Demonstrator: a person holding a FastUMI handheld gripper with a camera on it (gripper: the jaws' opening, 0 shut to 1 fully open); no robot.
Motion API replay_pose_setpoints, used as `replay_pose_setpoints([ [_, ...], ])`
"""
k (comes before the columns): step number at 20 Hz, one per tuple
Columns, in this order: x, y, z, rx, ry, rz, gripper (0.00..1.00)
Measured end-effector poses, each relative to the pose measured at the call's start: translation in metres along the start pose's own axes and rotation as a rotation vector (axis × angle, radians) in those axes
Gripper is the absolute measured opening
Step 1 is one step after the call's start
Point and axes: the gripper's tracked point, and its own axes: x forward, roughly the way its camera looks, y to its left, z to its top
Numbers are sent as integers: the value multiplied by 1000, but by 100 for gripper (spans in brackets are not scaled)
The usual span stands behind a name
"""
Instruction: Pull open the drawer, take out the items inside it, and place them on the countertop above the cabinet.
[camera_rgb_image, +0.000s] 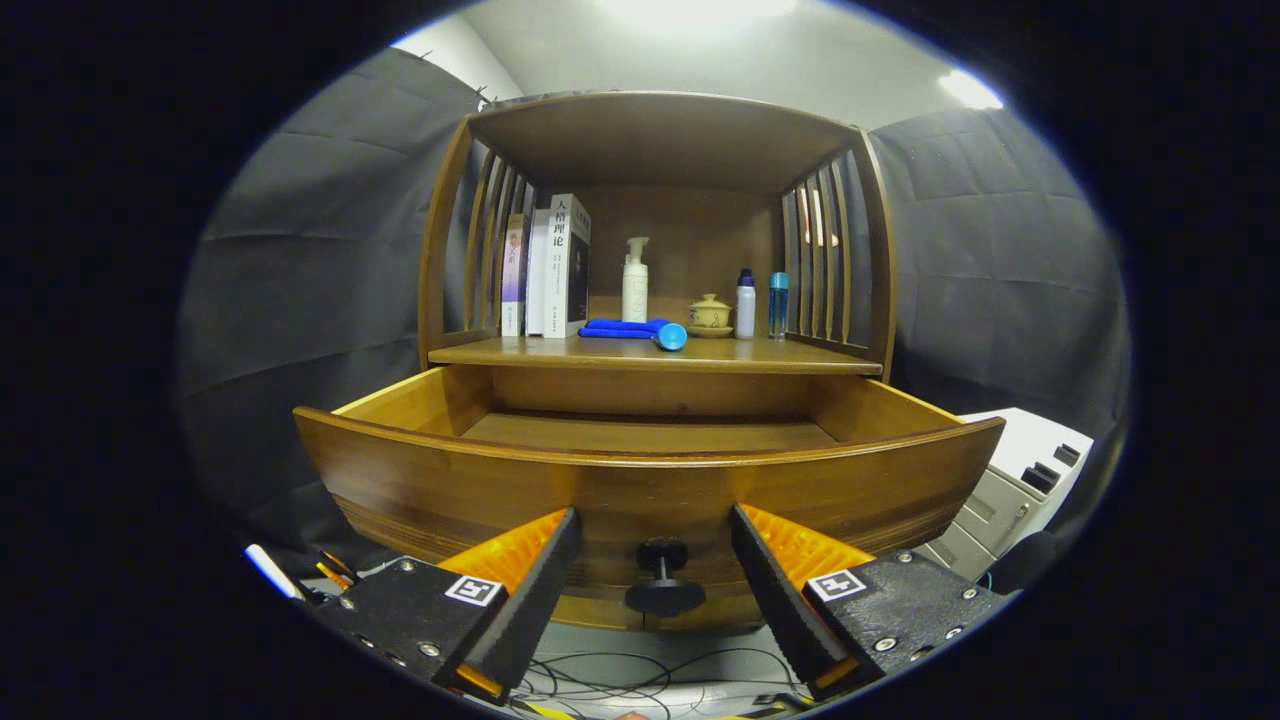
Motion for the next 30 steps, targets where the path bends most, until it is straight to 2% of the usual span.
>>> replay_pose_setpoints([
  [11,58,11,21,17,-15,-38,95],
  [21,125,8,30,10,-35,-28,95],
  [30,167,7,36,0,-60,-22,95],
])
